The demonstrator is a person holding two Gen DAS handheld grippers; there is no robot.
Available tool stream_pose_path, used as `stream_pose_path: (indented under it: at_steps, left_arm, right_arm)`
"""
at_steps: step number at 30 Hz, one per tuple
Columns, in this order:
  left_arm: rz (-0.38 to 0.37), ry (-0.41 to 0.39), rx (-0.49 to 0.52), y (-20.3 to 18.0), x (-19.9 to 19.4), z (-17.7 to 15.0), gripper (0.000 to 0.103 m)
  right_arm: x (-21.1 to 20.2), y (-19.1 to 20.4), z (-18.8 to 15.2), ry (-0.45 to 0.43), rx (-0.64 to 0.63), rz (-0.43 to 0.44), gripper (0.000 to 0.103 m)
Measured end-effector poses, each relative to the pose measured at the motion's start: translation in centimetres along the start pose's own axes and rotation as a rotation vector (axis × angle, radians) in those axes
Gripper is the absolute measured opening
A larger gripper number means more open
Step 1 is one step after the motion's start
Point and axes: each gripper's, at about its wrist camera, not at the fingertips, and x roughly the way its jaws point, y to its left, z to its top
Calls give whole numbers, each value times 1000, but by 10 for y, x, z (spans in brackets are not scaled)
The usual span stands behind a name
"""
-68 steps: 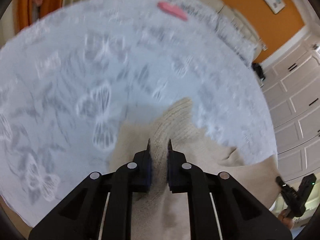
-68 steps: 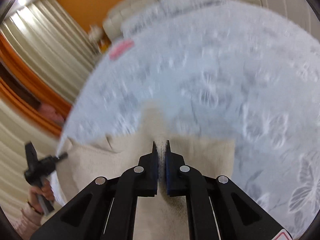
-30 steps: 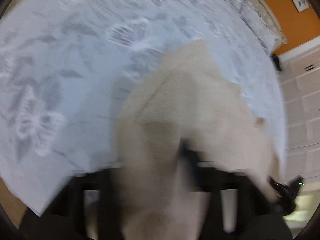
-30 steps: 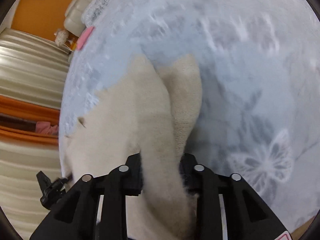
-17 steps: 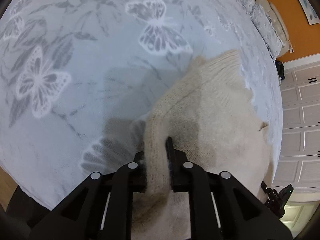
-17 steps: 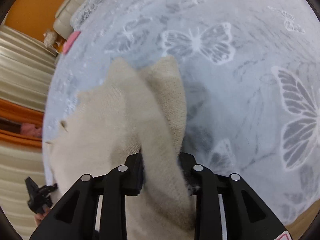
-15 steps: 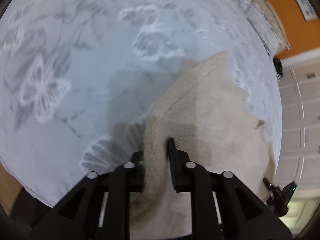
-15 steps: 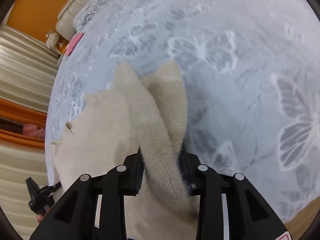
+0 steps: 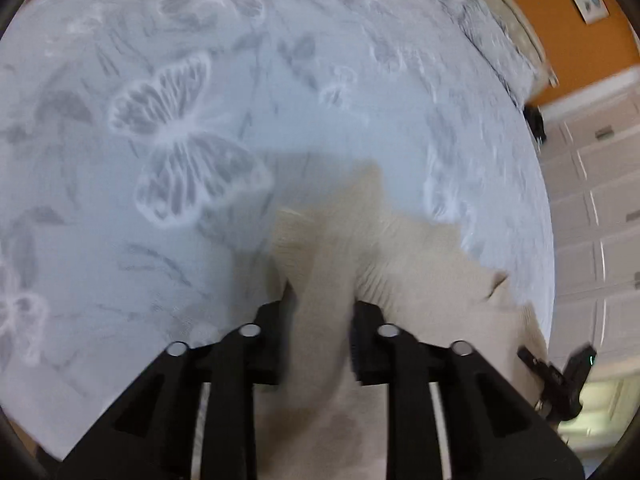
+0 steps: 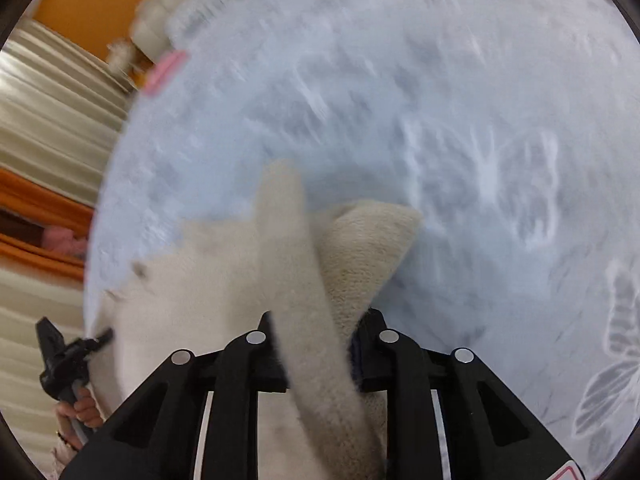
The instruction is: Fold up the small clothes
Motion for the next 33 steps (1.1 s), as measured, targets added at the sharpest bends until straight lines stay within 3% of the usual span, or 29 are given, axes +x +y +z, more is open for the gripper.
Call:
stream_pose_path:
  at_steps: [4, 6, 7, 9, 10, 12, 14, 16, 18, 20, 22, 23, 24, 26, 27, 28, 30, 32, 33]
  left_arm:
    - [-83, -84, 85, -31, -30, 15, 16]
    - [-59, -100, 112, -39, -23, 22, 16]
    - [-30, -94, 122, -40, -11, 23, 17]
    - [55, -53, 125, -35, 18, 25, 22]
    - [113, -14, 113, -25, 31, 27, 25]
    - [114, -25, 45, -14, 30, 24, 35]
    - [133, -79, -6, -13, 4, 22, 54]
    - [105, -173, 9, -22, -28, 17, 59]
    - [63, -208, 45, -32, -37, 16, 59]
    - [47, -168, 106, -50, -24, 17, 60]
    - [104, -121, 176, -62, 2, 19, 60]
    - [170, -82, 214, -65, 21, 18, 59]
    - [215, -47, 230, -67, 36, 17, 59]
    - [258, -49, 252, -70, 42, 14, 59]
    - [261, -53, 261, -72, 40, 13, 59]
    - [258, -53, 274, -75, 36, 12, 59]
    - [257, -50, 286, -76, 35, 11, 59]
    - [267, -45, 295, -74, 36, 10, 59]
    - [269, -47, 299, -75, 36, 8, 59]
  right_arm:
    - [-39, 24, 14, -130, -72, 46, 17]
    - [-34, 19, 22, -151, -94, -4, 20]
    - [-24, 13, 24, -135, -96, -38, 24]
    - [23, -15, 26, 11, -46, -155, 26]
    - [33, -24, 27, 51, -16, -186, 32]
    - [13, -26, 28, -18, 38, -155, 35]
    - [-28, -8, 25, -154, 16, -161, 38]
    - [-54, 9, 21, -222, -27, -74, 37]
    - [-50, 28, 21, -160, -72, 25, 28]
    - [-16, 44, 21, -46, -129, 38, 23]
    - [22, 39, 24, 33, -157, -76, 22]
    - [35, 32, 25, 51, -147, -136, 19]
    - [46, 17, 27, 62, -113, -202, 3]
    - [39, -4, 33, 39, 45, -145, 3]
    - [28, -3, 32, 2, 88, -122, 10]
    - [18, 3, 29, -29, 78, -104, 15]
    - [5, 19, 19, -62, -12, -126, 15]
    - [20, 18, 7, -11, -80, -187, 14]
    - [34, 7, 2, 39, -79, -242, 5]
